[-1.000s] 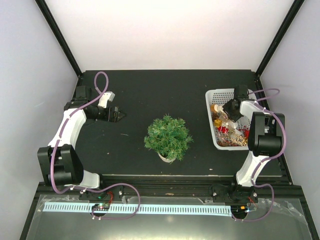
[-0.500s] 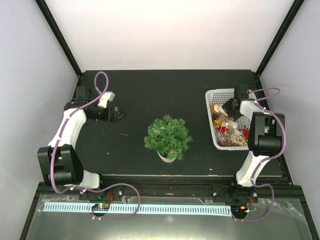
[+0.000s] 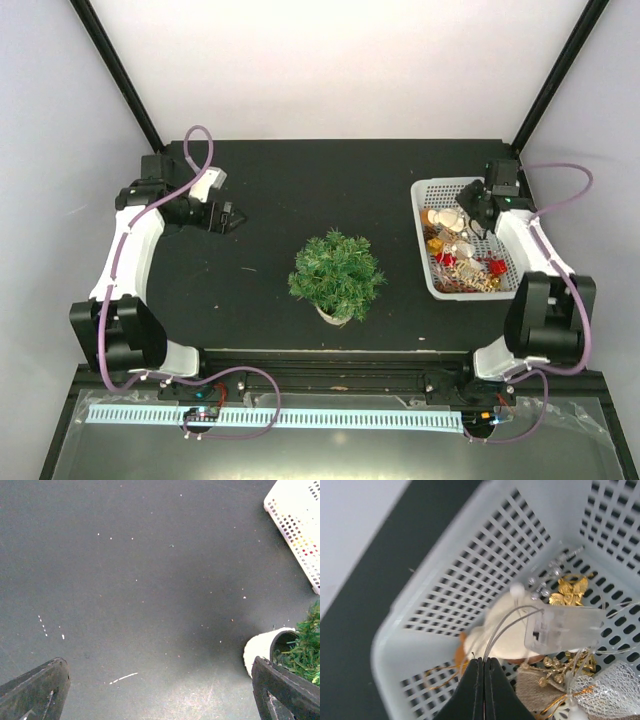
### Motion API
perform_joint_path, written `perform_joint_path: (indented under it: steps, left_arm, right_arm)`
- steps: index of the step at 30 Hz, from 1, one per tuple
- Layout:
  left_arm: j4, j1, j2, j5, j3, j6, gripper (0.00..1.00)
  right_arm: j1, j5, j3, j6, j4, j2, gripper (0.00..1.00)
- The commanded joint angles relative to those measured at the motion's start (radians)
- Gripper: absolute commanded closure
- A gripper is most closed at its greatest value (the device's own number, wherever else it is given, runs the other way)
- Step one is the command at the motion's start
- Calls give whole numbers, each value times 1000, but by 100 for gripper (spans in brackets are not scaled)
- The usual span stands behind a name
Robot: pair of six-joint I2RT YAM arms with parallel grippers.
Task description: Decorate the small christmas tree
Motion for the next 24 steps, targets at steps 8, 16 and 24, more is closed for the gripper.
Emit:
perform_joint_path:
  steps: [8,16,24]
  left_arm:
    - [-91,-52,-163,19,136,158,1]
    - [-6,-194,-339,6,136,159,1]
    - [57,-319,-403,12,175,151,1]
  right_arm:
    - [60,52,45,-108,-121,-341,99]
    - [177,101,225,-170,-219,-440,99]
    - [247,4,385,-200,-207,-495,99]
